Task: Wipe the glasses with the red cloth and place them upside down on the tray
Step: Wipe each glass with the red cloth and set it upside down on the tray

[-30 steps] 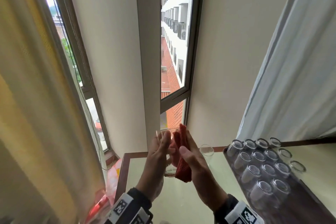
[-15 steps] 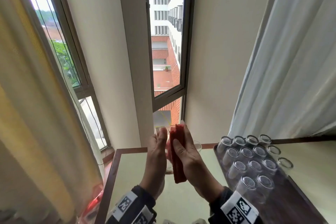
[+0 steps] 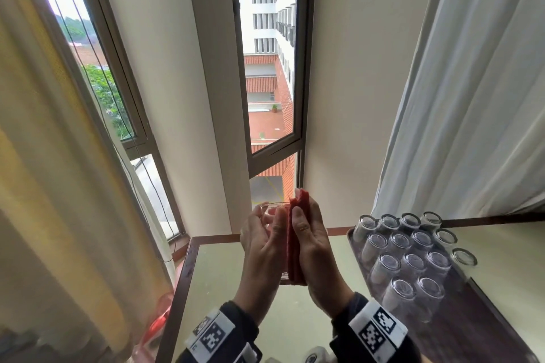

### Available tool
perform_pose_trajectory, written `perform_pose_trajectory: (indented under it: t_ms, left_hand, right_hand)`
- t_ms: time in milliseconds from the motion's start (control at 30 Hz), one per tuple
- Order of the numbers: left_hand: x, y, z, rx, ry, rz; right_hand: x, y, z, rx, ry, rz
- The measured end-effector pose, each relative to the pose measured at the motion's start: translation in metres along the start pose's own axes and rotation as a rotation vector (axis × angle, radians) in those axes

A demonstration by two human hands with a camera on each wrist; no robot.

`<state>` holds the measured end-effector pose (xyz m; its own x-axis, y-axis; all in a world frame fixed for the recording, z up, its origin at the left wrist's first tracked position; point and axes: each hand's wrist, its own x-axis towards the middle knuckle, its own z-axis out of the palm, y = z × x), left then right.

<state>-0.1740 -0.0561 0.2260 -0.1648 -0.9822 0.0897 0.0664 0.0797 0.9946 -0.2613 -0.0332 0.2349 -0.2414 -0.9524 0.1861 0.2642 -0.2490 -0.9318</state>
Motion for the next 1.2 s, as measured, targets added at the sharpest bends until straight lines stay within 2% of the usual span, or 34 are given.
perform_pose_trajectory:
  t_ms: [167,433,700,800,1000,1067,1200]
  left_hand:
    - [-0.001,0.008,-0.001,-0.050,-0.046,0.086]
    - [-0.003,0.004,0.002,0.029,-0.014,0.171]
    - [0.003,0.015,-0.004,-0.124,-0.076,0.113]
    - [0.004,0.012,-0.002,-0.131,-0.064,0.146]
    - [-0.002,0.009,-0.001,0.000,-0.006,0.189]
    - [-0.002,0.011,-0.002,0.007,0.003,0.195]
    - [0.003,0.007,-0.009,-0.105,-0.028,0.114]
  right_hand:
    - [-0.004,0.006,-0.001,-0.014,-0.007,-0.053]
    - [0.003,-0.004,-0.002,0.067,-0.006,0.007]
    - [-0.002,0.005,0.006,-0.217,0.023,-0.114]
    - [0.002,0.003,0.007,-0.211,0.037,-0.110]
    - [0.005,-0.012,0.006,0.030,-0.022,0.003]
    - [0.002,-0.009,0.008,-0.017,-0.001,-0.019]
    - [-0.001,0.009,0.010,-0.228,0.019,-0.074]
